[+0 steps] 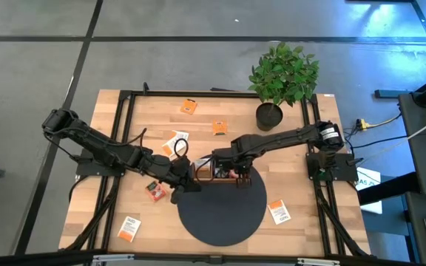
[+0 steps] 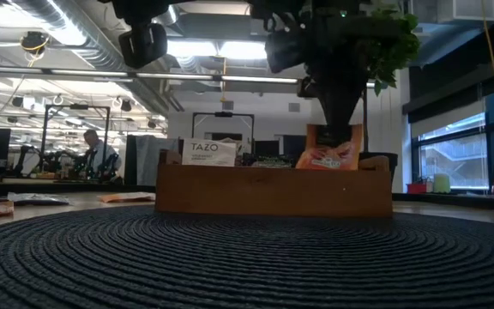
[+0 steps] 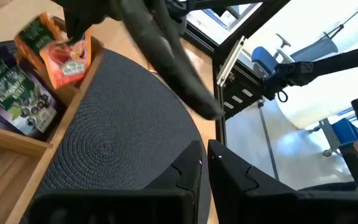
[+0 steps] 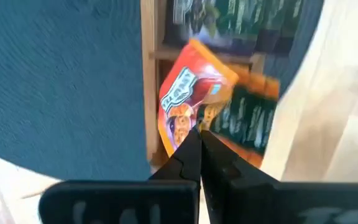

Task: Pick & Place Tea
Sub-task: Put the orange tea bag into the right section of the wooden organizer

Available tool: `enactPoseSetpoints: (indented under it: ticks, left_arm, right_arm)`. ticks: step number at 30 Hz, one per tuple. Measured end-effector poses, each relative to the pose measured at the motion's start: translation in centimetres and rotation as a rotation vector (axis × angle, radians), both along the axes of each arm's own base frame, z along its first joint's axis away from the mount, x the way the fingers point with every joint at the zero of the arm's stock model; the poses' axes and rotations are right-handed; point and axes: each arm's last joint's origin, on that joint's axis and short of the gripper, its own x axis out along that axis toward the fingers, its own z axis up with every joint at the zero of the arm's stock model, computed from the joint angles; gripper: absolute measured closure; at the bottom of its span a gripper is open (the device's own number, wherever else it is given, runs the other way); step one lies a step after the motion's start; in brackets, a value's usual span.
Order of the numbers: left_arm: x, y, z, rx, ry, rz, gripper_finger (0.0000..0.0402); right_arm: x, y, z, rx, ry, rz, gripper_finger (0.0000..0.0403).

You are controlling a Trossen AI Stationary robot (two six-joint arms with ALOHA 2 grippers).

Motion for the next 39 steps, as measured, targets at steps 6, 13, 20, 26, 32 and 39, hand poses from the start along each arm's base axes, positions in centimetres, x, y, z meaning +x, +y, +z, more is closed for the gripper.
enactPoseSetpoints:
  ticks: [6,13,20,26,32,39]
  left_arm:
    - [0.0,0.0,0.0,0.007,-0.002,-0.003,0.0378]
    - [0.0,0.0,0.0,0.015,-0.003,-0.007,0.0376]
    - [0.0,0.0,-0.1,0.016,0.003,-0.009,0.0375]
    - [0.0,0.0,-0.1,0.016,0.003,-0.008,0.0373]
    - [0.0,0.0,-0.1,0.016,0.004,-0.008,0.0373]
    - [0.0,0.0,-0.1,0.018,0.003,-0.003,0.0373]
  right_arm:
    - [-0.3,-0.2,0.5,-0.057,0.010,0.008,0.0398]
    - [-0.4,-0.2,1.0,-0.051,-0.005,0.009,0.0398]
    - [-0.3,-0.1,-0.2,-0.006,-0.026,-0.028,0.0398]
    - [-0.5,-0.1,-1.2,-0.001,-0.014,-0.068,0.0398]
    - [-0.8,0.1,-2.3,0.007,-0.003,-0.063,0.0388]
    - [-1.0,0.1,-2.5,0.006,0.008,-0.089,0.0371]
